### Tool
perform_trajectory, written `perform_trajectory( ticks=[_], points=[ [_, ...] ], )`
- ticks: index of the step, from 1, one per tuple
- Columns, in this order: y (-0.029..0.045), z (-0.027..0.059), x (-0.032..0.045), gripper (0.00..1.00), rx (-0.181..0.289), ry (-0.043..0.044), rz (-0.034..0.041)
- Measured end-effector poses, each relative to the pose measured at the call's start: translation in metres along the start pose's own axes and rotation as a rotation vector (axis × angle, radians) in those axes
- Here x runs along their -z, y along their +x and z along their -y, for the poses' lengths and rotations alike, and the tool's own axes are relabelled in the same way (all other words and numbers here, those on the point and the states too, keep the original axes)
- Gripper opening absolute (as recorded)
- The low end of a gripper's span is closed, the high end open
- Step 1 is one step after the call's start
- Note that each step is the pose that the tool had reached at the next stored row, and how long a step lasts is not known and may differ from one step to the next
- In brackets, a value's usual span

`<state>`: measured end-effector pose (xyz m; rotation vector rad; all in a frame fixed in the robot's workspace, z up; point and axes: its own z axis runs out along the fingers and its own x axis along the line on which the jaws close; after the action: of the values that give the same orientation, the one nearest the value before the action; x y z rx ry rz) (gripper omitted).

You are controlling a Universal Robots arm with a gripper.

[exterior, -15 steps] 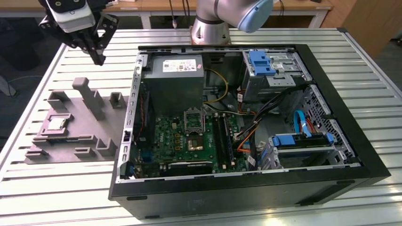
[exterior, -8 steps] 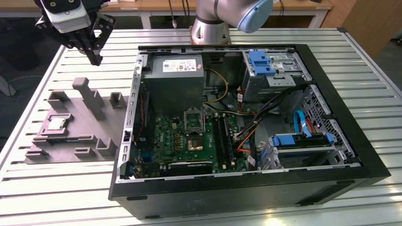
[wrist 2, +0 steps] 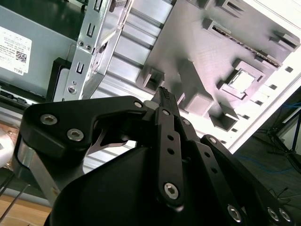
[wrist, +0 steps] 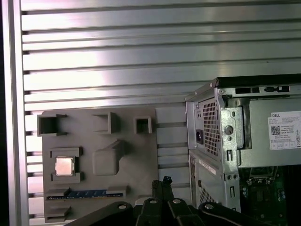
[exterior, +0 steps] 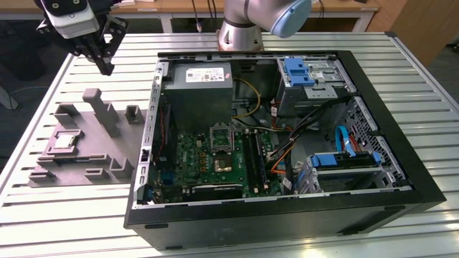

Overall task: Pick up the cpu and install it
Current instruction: 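Reach for the cpu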

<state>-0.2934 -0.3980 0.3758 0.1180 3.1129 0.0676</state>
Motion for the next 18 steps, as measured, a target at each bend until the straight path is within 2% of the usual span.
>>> perform_trajectory(
  ticks=[18],
  points=[
    [0.0075,0.0006,-0.0004,0.11,0.000,0.0000,-0.0001]
  ],
)
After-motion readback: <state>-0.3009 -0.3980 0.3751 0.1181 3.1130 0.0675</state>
